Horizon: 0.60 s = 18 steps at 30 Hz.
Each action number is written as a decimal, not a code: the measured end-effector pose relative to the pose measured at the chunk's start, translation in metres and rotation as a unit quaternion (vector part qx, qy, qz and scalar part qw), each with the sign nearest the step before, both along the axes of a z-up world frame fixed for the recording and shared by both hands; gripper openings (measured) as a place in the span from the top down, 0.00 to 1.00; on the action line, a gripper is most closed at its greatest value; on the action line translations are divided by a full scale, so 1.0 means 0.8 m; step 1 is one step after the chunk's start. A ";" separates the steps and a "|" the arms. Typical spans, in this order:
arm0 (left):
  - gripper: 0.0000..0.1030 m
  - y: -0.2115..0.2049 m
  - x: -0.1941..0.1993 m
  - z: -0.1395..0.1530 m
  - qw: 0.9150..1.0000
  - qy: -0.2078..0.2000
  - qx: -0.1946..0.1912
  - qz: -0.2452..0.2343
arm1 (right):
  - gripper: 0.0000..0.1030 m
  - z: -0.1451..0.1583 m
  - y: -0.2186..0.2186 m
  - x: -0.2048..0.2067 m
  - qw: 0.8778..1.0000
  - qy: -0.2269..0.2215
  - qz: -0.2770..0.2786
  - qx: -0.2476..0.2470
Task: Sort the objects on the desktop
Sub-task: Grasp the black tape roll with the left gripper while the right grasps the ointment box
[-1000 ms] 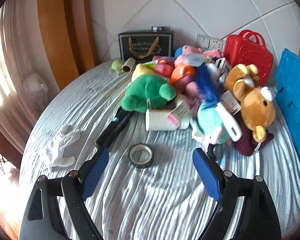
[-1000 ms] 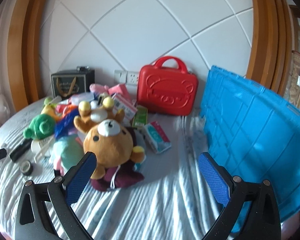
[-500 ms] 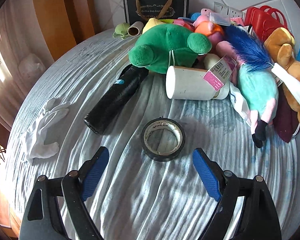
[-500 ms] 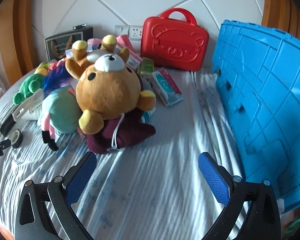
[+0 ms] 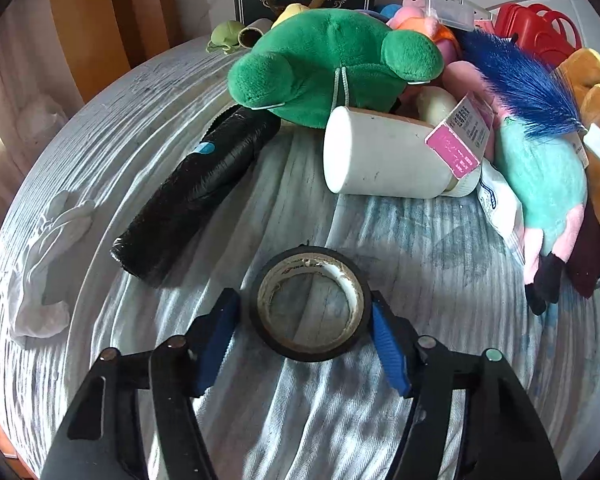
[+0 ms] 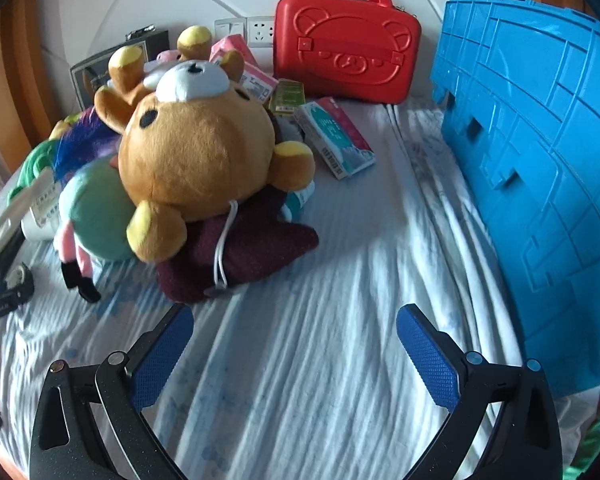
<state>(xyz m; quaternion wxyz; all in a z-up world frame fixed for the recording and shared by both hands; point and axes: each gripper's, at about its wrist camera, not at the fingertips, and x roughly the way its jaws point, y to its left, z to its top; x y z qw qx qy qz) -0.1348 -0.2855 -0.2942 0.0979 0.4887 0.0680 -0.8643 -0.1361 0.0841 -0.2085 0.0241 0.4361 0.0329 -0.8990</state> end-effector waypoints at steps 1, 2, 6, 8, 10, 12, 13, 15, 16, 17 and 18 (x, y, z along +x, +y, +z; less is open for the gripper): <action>0.45 0.000 0.001 0.001 1.000 0.000 0.000 -0.002 | 0.00 0.005 -0.001 -0.003 1.000 0.005 0.003 -0.002; 0.45 0.000 0.001 0.001 1.000 -0.001 0.002 -0.003 | 0.00 0.011 -0.004 -0.007 1.000 0.012 0.006 -0.001; 0.46 0.000 0.010 0.011 1.000 0.007 0.003 -0.001 | 0.00 0.031 -0.015 -0.017 0.999 0.031 0.017 -0.003; 0.46 0.000 0.015 0.025 1.000 0.022 0.000 -0.004 | 0.00 0.039 -0.021 -0.018 0.999 0.034 0.024 -0.009; 0.46 0.000 0.017 0.040 0.999 0.035 -0.003 -0.003 | 0.00 0.044 -0.029 -0.017 0.999 0.037 0.036 -0.015; 0.46 0.000 0.016 0.055 0.999 0.045 0.000 0.001 | 0.00 0.053 -0.042 -0.014 0.997 0.043 0.054 -0.023; 0.46 -0.004 0.014 0.059 0.999 0.047 0.003 0.005 | 0.00 0.056 -0.048 -0.014 0.997 0.046 0.062 -0.025; 0.46 -0.008 0.014 0.065 0.999 0.052 0.012 0.009 | 0.00 0.064 -0.063 -0.014 0.995 0.054 0.078 -0.027; 0.46 -0.012 0.014 0.067 0.998 0.054 0.016 0.010 | 0.00 0.068 -0.071 -0.014 0.994 0.057 0.085 -0.028; 0.46 -0.012 0.015 0.070 0.998 0.054 0.015 0.012 | 0.00 0.070 -0.078 -0.014 0.994 0.060 0.092 -0.029; 0.46 -0.015 0.015 0.069 0.998 0.052 0.016 0.010 | 0.00 0.071 -0.084 -0.014 0.993 0.063 0.096 -0.029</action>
